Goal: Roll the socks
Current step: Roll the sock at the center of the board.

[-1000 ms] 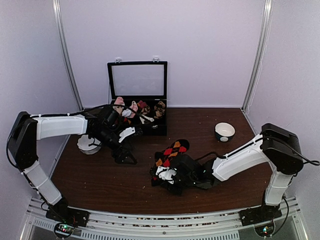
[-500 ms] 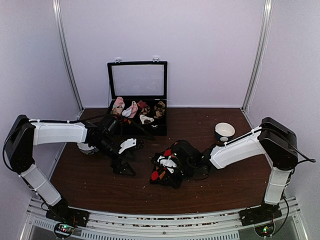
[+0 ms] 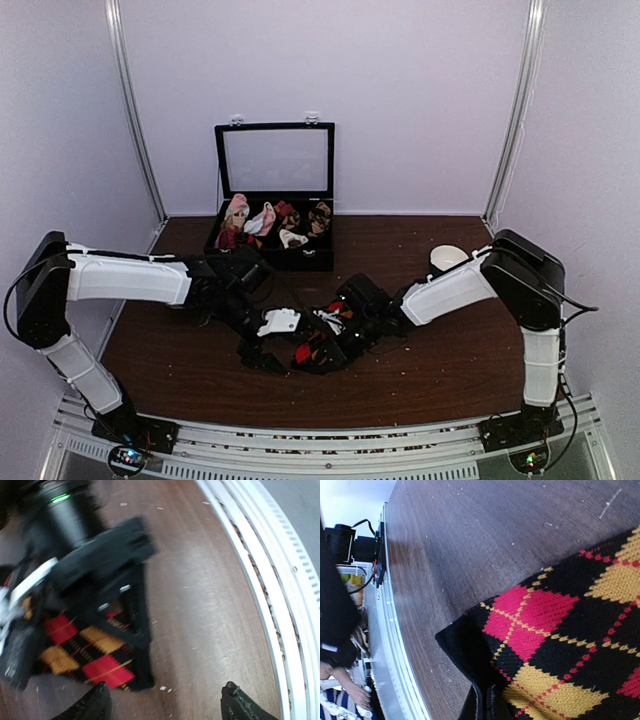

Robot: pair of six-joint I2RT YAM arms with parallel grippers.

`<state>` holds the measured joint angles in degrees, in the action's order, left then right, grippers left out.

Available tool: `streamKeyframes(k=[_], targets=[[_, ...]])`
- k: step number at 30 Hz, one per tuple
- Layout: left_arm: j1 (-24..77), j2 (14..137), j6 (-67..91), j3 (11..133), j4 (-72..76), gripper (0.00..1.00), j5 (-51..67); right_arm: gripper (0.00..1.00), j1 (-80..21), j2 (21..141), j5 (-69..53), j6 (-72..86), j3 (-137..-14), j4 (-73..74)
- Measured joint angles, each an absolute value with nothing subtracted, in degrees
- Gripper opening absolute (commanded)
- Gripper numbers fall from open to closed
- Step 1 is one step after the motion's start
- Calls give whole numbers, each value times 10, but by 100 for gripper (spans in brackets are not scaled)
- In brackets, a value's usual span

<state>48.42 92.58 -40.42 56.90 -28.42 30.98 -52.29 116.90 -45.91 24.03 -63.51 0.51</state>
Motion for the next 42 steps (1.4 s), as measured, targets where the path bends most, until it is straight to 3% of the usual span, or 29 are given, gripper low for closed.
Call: streamKeyframes(k=[3,12,23,27,32,38,42], targets=[[521,946,-435,580,-290,73,297,0,-517,1174,-476,266,-632,-6],[544,1027,-500,607,-297,50,232,0,-495,1199,-543,330,-629,-38],[544,1057,-479,618,-252,47,189,0,-491,1203,-559,345,-622,-57],[544,1059,-476,618,-250,34,180,0,-491,1203,-560,345,-622,-57],[543,1068,-471,626,-254,11,180,0,-488,1203,-565,345,-621,-56],[523,1102,-450,675,-299,0,215,0,-487,1200,-565,342,-614,-58],[508,1133,-433,714,-331,0,255,21,-486,1182,-548,343,-590,-72]])
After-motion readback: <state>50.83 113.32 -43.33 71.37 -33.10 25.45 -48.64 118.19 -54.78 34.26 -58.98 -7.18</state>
